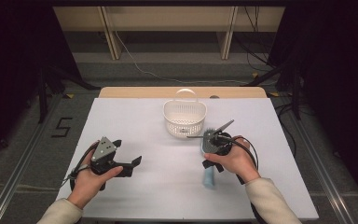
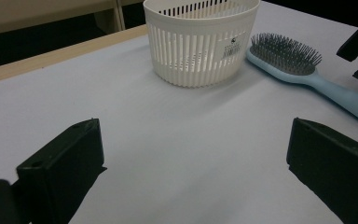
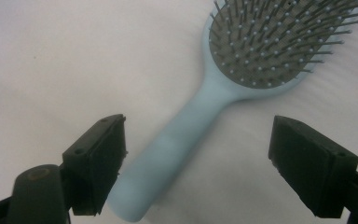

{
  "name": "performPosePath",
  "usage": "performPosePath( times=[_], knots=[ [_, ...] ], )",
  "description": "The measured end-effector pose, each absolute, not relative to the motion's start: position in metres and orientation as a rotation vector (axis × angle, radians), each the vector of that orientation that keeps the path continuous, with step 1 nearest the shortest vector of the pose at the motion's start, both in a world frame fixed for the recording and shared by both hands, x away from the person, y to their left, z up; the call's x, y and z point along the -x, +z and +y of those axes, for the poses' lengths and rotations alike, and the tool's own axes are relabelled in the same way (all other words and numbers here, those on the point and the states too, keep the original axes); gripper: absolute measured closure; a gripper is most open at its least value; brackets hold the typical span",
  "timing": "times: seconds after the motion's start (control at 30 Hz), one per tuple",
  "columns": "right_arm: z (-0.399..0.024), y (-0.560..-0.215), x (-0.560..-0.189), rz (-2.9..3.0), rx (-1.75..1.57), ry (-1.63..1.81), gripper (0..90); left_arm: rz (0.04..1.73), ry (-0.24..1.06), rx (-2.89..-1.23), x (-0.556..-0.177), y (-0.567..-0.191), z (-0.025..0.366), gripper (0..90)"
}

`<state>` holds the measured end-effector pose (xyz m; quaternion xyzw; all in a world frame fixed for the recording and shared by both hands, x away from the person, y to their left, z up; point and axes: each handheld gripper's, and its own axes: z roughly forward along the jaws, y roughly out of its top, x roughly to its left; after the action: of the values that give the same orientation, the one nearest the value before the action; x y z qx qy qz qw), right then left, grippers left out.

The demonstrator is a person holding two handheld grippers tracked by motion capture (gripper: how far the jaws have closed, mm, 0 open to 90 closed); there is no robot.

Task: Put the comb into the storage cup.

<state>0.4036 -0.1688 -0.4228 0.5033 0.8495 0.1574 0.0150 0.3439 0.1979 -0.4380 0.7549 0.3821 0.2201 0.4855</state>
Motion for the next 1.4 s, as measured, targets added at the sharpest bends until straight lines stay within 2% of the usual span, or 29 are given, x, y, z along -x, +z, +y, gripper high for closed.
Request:
performPosePath(
  times=[0.83, 1.4],
  knots=[
    [-0.153, -0.439, -0.413, 2.615, -1.658, 0.363, 22.6, 0.925, 0.533, -1.836, -0.343, -0.437, 0.198, 3.5],
    [-0.146, -0.449, -0.421, 2.573, -1.774, 0.273, 29.8, 0.924, 0.532, -1.836, -0.343, -0.438, 0.198, 3.7]
  ],
)
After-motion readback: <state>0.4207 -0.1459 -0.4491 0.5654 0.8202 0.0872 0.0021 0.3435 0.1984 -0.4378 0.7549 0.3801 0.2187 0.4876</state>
